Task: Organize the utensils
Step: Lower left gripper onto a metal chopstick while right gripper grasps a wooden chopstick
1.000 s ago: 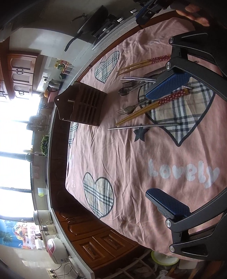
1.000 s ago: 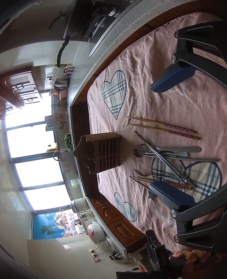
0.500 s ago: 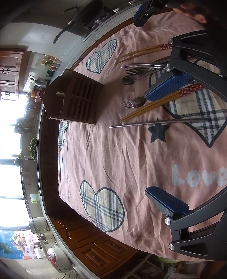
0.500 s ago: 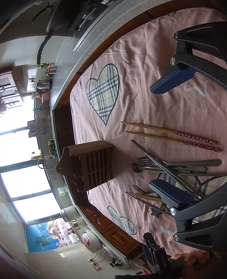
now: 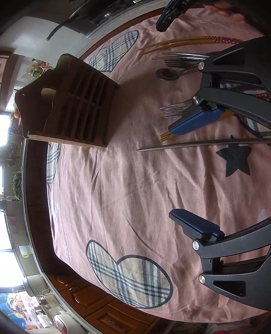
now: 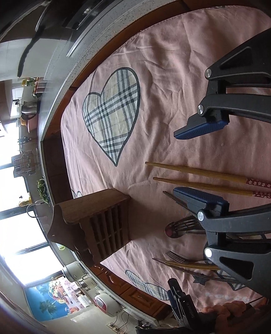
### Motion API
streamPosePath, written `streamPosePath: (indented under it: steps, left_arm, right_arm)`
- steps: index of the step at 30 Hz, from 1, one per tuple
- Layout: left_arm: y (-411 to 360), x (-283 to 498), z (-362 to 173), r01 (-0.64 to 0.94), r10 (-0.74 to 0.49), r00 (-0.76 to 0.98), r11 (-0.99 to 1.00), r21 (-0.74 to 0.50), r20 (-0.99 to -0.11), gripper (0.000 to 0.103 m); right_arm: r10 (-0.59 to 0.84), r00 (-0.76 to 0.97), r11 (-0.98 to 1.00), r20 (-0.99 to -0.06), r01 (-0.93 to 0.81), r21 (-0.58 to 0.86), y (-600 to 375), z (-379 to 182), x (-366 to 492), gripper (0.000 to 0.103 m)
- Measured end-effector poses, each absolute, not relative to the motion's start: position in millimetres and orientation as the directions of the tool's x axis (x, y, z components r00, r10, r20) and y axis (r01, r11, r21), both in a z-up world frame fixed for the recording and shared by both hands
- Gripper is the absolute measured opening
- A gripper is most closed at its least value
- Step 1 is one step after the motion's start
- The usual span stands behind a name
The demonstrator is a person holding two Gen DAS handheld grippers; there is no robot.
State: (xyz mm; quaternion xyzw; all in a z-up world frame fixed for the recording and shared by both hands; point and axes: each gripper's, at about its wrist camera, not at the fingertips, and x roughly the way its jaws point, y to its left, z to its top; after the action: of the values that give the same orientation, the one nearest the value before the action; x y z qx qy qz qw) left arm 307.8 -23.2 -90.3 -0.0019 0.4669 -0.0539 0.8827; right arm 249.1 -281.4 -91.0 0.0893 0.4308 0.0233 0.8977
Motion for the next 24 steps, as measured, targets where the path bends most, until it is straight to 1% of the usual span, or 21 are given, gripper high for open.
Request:
streamPosePath:
  steps: [2, 5, 7, 10, 11, 13, 15, 18, 20, 21, 23, 24]
  left_arm:
    - [-25, 317, -94, 0.092, -0.104, 0.548, 0.994, -0.064, -0.83, 0.067]
    - [-30, 328, -99, 0.096, -0.11, 0.54, 0.993, -0.068, -0.834, 0.062]
    - [-32, 334, -101, 0.099, -0.115, 0.535, 0.992, -0.073, -0.837, 0.059]
    - [-37, 341, -105, 0.108, -0.121, 0.526, 0.991, -0.075, -0.842, 0.054]
    - [-38, 343, -106, 0.111, -0.119, 0.523, 0.991, -0.072, -0.844, 0.052]
    - [-40, 347, -111, 0.115, -0.118, 0.513, 0.991, -0.068, -0.85, 0.045]
    - [-42, 349, -112, 0.118, -0.109, 0.52, 0.992, -0.055, -0.848, 0.043]
    - [-44, 352, -112, 0.125, -0.097, 0.524, 0.992, -0.037, -0.846, 0.034]
    - [-48, 353, -112, 0.135, -0.087, 0.531, 0.991, -0.018, -0.843, 0.025]
    - [-51, 353, -112, 0.145, -0.083, 0.535, 0.989, -0.005, -0.841, 0.022]
    - [-57, 352, -112, 0.168, -0.081, 0.54, 0.986, 0.013, -0.838, 0.01]
    - [-59, 353, -112, 0.178, -0.082, 0.54, 0.984, 0.019, -0.837, 0.006]
  right_arm:
    - [0.118, 0.617, 0.982, -0.778, 0.042, 0.182, -282, -97, 256, 0.048]
    - [0.114, 0.6, 0.98, -0.792, 0.061, 0.187, -284, -107, 268, 0.039]
    - [0.115, 0.591, 0.979, -0.798, 0.07, 0.193, -285, -112, 274, 0.031]
    - [0.118, 0.587, 0.978, -0.801, 0.071, 0.196, -283, -116, 281, 0.029]
    - [0.114, 0.587, 0.98, -0.802, 0.068, 0.189, -281, -116, 283, 0.029]
    - [0.114, 0.583, 0.981, -0.805, 0.065, 0.185, -278, -119, 287, 0.024]
    - [0.115, 0.576, 0.981, -0.81, 0.063, 0.184, -277, -122, 291, 0.021]
    - [0.112, 0.571, 0.982, -0.813, 0.064, 0.179, -275, -125, 296, 0.019]
    - [0.109, 0.571, 0.983, -0.814, 0.062, 0.175, -274, -126, 299, 0.019]
    - [0.105, 0.572, 0.984, -0.813, 0.059, 0.169, -273, -126, 300, 0.019]
    - [0.1, 0.574, 0.985, -0.813, 0.056, 0.161, -270, -127, 303, 0.017]
    - [0.096, 0.574, 0.987, -0.813, 0.054, 0.154, -269, -127, 304, 0.013]
